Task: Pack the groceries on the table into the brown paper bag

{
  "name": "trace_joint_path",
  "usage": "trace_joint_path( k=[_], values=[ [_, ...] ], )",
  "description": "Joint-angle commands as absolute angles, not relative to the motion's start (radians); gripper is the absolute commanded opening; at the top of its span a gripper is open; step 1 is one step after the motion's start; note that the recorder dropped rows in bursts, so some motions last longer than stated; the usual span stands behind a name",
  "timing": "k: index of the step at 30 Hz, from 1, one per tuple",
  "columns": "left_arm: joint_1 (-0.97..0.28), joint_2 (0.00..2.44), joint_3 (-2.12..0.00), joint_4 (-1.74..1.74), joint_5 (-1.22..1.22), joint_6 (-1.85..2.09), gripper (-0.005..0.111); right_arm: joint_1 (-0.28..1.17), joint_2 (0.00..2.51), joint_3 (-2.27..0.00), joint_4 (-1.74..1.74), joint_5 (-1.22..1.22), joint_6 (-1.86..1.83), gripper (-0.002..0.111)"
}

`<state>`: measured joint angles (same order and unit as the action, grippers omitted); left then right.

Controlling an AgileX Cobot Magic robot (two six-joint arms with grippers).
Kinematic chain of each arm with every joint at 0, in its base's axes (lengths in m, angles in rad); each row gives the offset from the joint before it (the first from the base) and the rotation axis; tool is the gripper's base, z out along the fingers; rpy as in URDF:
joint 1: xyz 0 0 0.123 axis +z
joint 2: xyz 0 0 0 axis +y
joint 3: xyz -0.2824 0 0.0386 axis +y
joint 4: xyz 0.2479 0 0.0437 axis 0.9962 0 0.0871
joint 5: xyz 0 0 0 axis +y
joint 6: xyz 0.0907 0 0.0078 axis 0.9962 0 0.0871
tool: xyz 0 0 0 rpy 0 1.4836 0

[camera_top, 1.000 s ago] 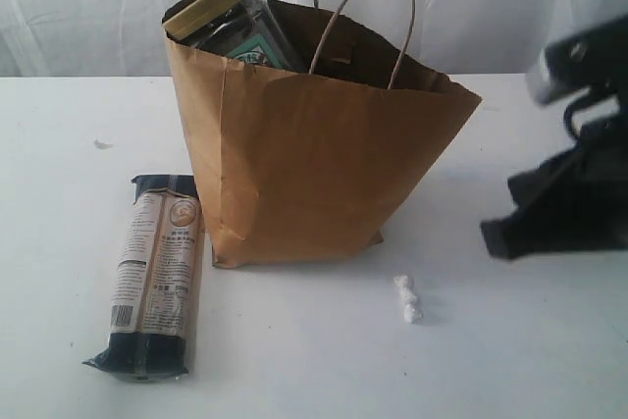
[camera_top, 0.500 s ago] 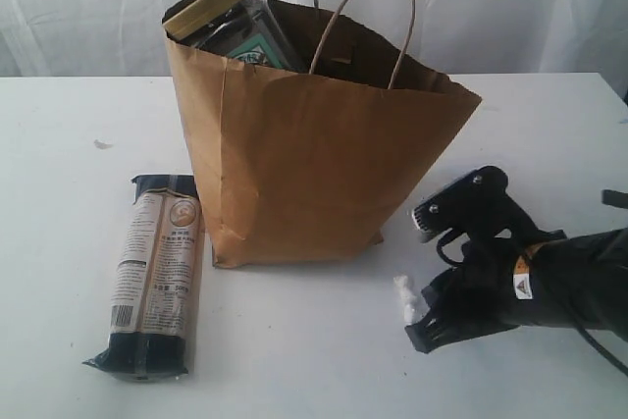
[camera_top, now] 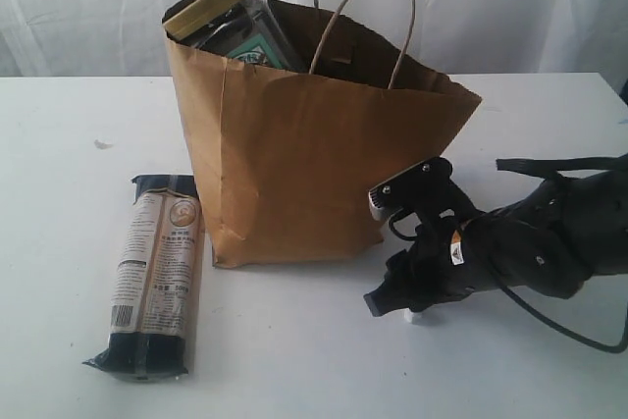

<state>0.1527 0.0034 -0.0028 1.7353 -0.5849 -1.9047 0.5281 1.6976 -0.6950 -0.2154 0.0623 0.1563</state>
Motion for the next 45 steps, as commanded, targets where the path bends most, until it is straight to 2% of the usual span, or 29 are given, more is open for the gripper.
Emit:
trace_joint_path(
  k=[1, 6, 9, 16, 28, 36, 40, 42, 45],
  values=[
    [0.153, 0.0, 0.0, 1.744, -0.594, -1.905, 0.0, 0.528, 1.727, -0.7, -0.211, 0.0, 0.161, 0.047],
    [0.153, 0.0, 0.0, 1.744, -0.594, -1.905, 0.0, 0.528, 1.752, -0.701, -0.211, -0.033, 0.221, 0.045],
    [0.153, 0.0, 0.0, 1.744, -0.594, -1.905, 0.0, 0.528, 1.752, -0.701, -0.211, -0.024, 0.306, 0.039],
    [0.153, 0.0, 0.0, 1.744, -0.594, -1.905, 0.0, 0.528, 1.741, -0.769, -0.211, 0.164, 0.318, 0.001],
    [0.153, 0.0, 0.0, 1.744, -0.594, -1.905, 0.0, 0.528, 1.453, -0.79, -0.18, 0.538, 0.262, 0.0],
    [0.153, 0.0, 0.0, 1.744, -0.601, -1.905, 0.0, 0.528, 1.145, -0.747, 0.192, 0.895, -0.163, 0.0],
    [0.153, 0.0, 0.0, 1.744, -0.601, -1.905, 0.0, 0.528, 0.97, -0.788, 0.219, 0.787, -0.181, 0.0],
    [0.153, 0.0, 0.0, 1.744, -0.601, -1.905, 0.0, 0.528, 0.886, -0.807, 0.224, 0.589, -0.167, 0.0],
    [0.153, 0.0, 0.0, 1.744, -0.601, -1.905, 0.0, 0.528, 0.841, -0.833, 0.237, 0.337, 0.044, 0.0]
  ],
)
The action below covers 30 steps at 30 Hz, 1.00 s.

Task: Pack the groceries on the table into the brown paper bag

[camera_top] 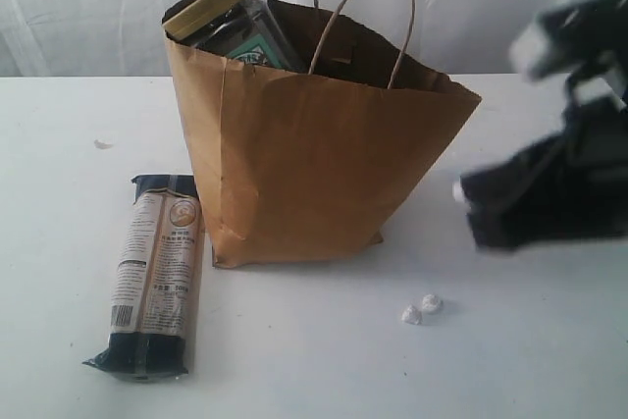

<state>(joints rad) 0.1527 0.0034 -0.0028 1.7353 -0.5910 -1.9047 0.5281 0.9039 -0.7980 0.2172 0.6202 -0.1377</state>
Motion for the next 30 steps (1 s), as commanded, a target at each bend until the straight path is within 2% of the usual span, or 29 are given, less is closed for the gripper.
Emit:
trace_joint_path(
  k=[1, 6, 9, 17, 24, 27, 30],
  values=[
    [0.153, 0.0, 0.0, 1.744, -0.601, -1.905, 0.0, 0.528, 0.856, -0.854, 0.237, 0.332, 0.114, 0.0],
    [0.153, 0.0, 0.0, 1.744, -0.601, -1.905, 0.0, 0.528, 1.023, -0.997, 0.23, 0.553, 0.074, 0.0],
    [0.153, 0.0, 0.0, 1.744, -0.601, -1.905, 0.0, 0.528, 1.147, -1.094, 0.194, 0.596, 0.055, 0.0],
    [0.153, 0.0, 0.0, 1.744, -0.601, -1.905, 0.0, 0.527, 1.38, -1.268, 0.19, 0.58, 0.057, 0.0],
    [0.153, 0.0, 0.0, 1.744, -0.601, -1.905, 0.0, 0.527, 1.44, -1.278, 0.19, 0.384, 0.057, 0.0],
    [0.153, 0.0, 0.0, 1.744, -0.601, -1.905, 0.0, 0.527, 1.448, -1.278, 0.19, 0.386, 0.057, 0.006],
    [0.153, 0.0, 0.0, 1.744, -0.603, -1.905, 0.0, 0.527, 1.449, -1.278, 0.181, 0.414, 0.055, 0.017]
  ],
)
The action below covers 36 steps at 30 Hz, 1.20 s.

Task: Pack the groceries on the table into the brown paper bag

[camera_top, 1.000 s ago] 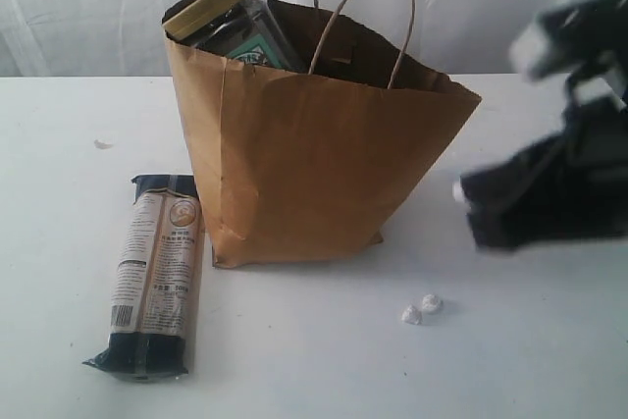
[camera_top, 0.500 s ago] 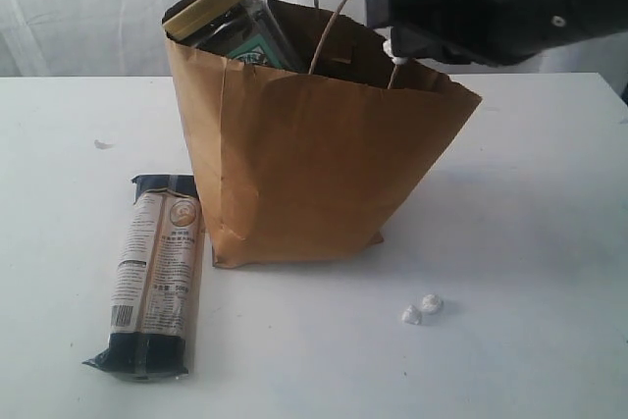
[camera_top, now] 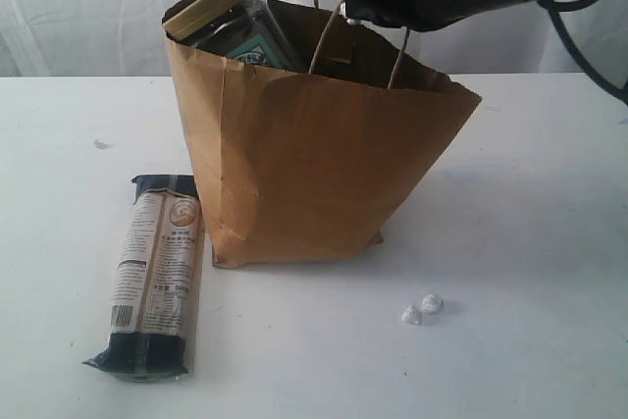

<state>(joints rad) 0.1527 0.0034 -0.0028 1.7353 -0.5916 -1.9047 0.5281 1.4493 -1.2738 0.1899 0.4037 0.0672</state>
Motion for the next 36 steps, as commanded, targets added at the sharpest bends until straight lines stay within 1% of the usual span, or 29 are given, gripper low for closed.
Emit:
trace_joint_path(
  k=[1, 3, 9, 14, 15, 17, 18, 19, 22, 26, 29, 32, 36],
  values=[
    [0.153, 0.0, 0.0, 1.744, -0.603, -1.905, 0.0, 0.527, 1.449, -1.278, 0.18, 0.421, 0.055, 0.021],
    [0.153, 0.0, 0.0, 1.744, -0.603, -1.905, 0.0, 0.527, 1.449, -1.278, 0.18, 0.432, 0.055, 0.023],
    [0.153, 0.0, 0.0, 1.744, -0.603, -1.905, 0.0, 0.527, 1.432, -1.278, 0.182, 0.501, 0.055, 0.023],
    [0.153, 0.0, 0.0, 1.744, -0.603, -1.905, 0.0, 0.527, 1.348, -1.278, 0.182, 0.675, 0.047, 0.022],
    [0.153, 0.0, 0.0, 1.744, -0.603, -1.905, 0.0, 0.527, 1.329, -1.278, 0.182, 0.709, 0.036, 0.021],
    [0.153, 0.0, 0.0, 1.744, -0.603, -1.905, 0.0, 0.527, 1.281, -1.278, 0.182, 0.797, -0.013, 0.011],
    [0.153, 0.0, 0.0, 1.744, -0.603, -1.905, 0.0, 0.527, 1.258, -1.278, 0.18, 0.84, -0.043, 0.004],
    [0.153, 0.0, 0.0, 1.744, -0.603, -1.905, 0.0, 0.527, 1.236, -1.278, 0.18, 0.879, -0.067, 0.0],
    [0.153, 0.0, 0.0, 1.744, -0.603, -1.905, 0.0, 0.527, 1.181, -1.275, 0.174, 0.959, -0.121, 0.0],
    [0.153, 0.0, 0.0, 1.744, -0.605, -1.905, 0.0, 0.527, 1.115, -1.228, 0.12, 0.96, -0.169, 0.0],
    [0.153, 0.0, 0.0, 1.744, -0.609, -1.905, 0.0, 0.527, 1.091, -1.164, 0.006, 0.932, -0.181, 0.0],
    [0.153, 0.0, 0.0, 1.744, -0.609, -1.905, 0.0, 0.527, 1.091, -1.08, -0.063, 0.898, -0.181, 0.0],
    [0.153, 0.0, 0.0, 1.744, -0.609, -1.905, 0.0, 0.527, 1.1, -0.944, -0.061, 0.81, -0.181, 0.0]
  ],
)
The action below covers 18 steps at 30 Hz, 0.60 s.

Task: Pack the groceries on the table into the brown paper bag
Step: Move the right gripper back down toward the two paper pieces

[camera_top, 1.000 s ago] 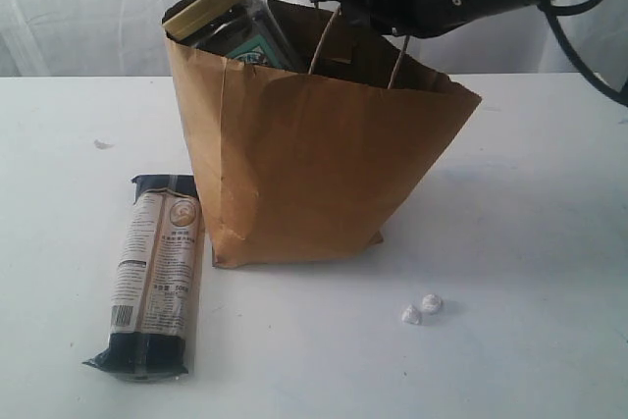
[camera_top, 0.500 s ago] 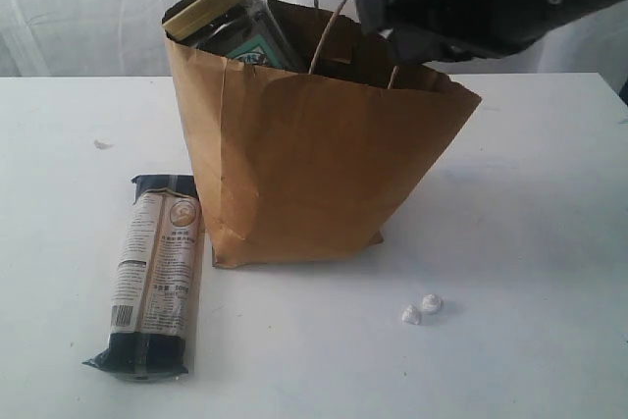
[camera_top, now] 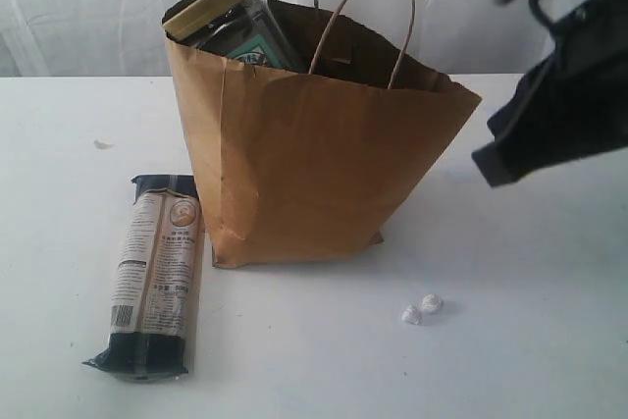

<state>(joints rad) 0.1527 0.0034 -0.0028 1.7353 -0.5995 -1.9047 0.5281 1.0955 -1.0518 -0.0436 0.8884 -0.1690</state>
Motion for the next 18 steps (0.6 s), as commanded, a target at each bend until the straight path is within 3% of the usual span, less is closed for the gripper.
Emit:
trace_joint_path(
  k=[1, 11, 18],
  values=[
    [0.153, 0.0, 0.0, 1.744, -0.609, -1.905, 0.0, 0.527, 1.108, -0.908, -0.061, 0.792, -0.181, 0.0],
    [0.153, 0.0, 0.0, 1.744, -0.609, -1.905, 0.0, 0.527, 1.131, -0.641, 0.0, 0.487, -0.176, 0.0],
    [0.153, 0.0, 0.0, 1.744, -0.609, -1.905, 0.0, 0.508, 1.253, -0.617, -0.142, 0.5, -0.055, 0.0]
  ],
)
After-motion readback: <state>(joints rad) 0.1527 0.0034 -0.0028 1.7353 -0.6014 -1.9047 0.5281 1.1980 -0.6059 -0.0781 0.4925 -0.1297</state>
